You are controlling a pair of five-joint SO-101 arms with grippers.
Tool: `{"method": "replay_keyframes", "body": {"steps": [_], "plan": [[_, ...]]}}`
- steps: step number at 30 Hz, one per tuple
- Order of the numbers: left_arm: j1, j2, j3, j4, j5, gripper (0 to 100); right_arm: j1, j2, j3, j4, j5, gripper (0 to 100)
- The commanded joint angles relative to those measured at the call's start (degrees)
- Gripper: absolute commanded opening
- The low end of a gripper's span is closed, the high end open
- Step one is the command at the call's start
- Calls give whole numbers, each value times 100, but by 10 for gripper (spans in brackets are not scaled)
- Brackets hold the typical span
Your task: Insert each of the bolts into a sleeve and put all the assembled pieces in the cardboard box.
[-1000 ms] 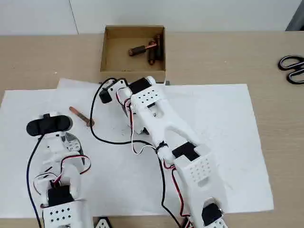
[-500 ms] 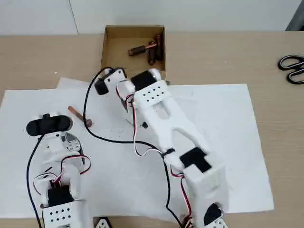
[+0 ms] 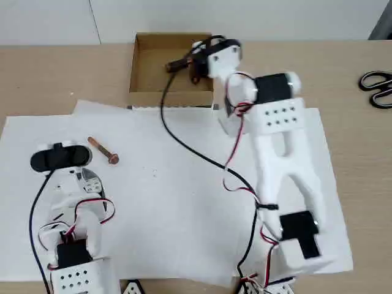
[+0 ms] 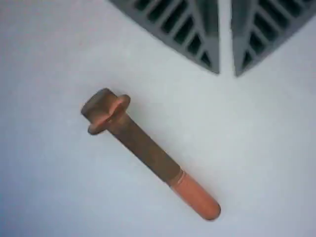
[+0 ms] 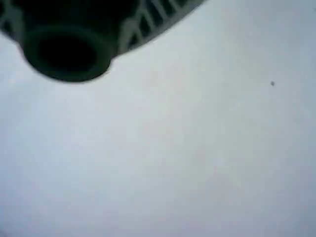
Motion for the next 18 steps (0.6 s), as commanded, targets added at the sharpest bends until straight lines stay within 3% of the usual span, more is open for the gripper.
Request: {"method": "replay_keyframes", "body": {"steps": [1, 10, 18], "plan": [[9, -9, -1051, 413, -369, 10, 470, -804, 475, 48, -26, 3], [9, 149, -2396, 1336, -870, 11, 1182, -1499, 1793, 4, -26, 3], [9, 3103, -5270, 2198, -844, 7, 1437, -1807, 2224, 13, -62, 3]]}}
